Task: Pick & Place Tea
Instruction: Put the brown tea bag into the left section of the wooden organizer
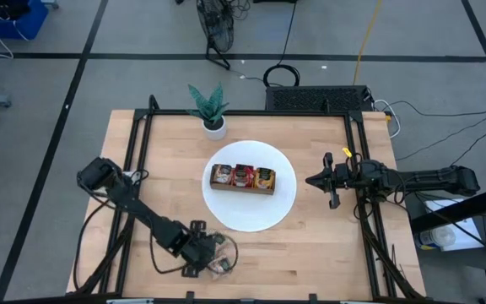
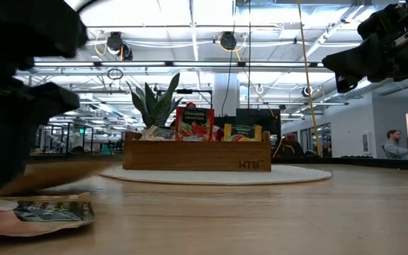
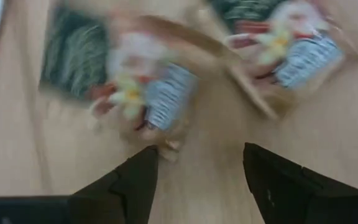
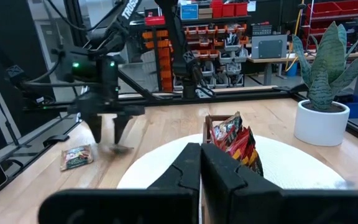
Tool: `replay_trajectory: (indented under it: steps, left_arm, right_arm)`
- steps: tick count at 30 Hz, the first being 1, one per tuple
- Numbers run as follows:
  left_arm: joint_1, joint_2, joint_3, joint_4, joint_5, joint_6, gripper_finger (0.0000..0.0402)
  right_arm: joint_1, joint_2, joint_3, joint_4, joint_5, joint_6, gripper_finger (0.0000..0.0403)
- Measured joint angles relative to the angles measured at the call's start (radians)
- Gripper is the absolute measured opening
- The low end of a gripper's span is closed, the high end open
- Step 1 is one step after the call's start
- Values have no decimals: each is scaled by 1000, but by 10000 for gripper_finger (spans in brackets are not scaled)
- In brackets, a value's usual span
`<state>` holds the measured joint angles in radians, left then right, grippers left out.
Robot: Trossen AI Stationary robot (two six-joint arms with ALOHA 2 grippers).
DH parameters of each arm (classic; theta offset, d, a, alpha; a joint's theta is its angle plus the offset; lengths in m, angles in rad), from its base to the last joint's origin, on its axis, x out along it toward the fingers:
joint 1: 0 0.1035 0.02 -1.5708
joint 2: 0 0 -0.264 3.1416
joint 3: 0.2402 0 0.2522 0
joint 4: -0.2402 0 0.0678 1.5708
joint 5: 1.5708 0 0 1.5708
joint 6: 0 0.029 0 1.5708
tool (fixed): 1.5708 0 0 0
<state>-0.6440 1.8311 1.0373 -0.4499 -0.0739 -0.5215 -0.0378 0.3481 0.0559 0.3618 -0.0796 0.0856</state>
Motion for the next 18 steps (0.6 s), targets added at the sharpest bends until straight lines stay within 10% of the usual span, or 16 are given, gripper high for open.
replay_trajectory:
  steps: [7, 18]
  left_arm:
    - [-42, 43, 3, 65, -109, 208, 237]
    - [-37, 43, 29, 71, -206, 85, 237]
  right_arm:
    - [0, 0, 0, 0, 0, 0, 4]
    - [0, 0, 0, 0, 0, 0, 4]
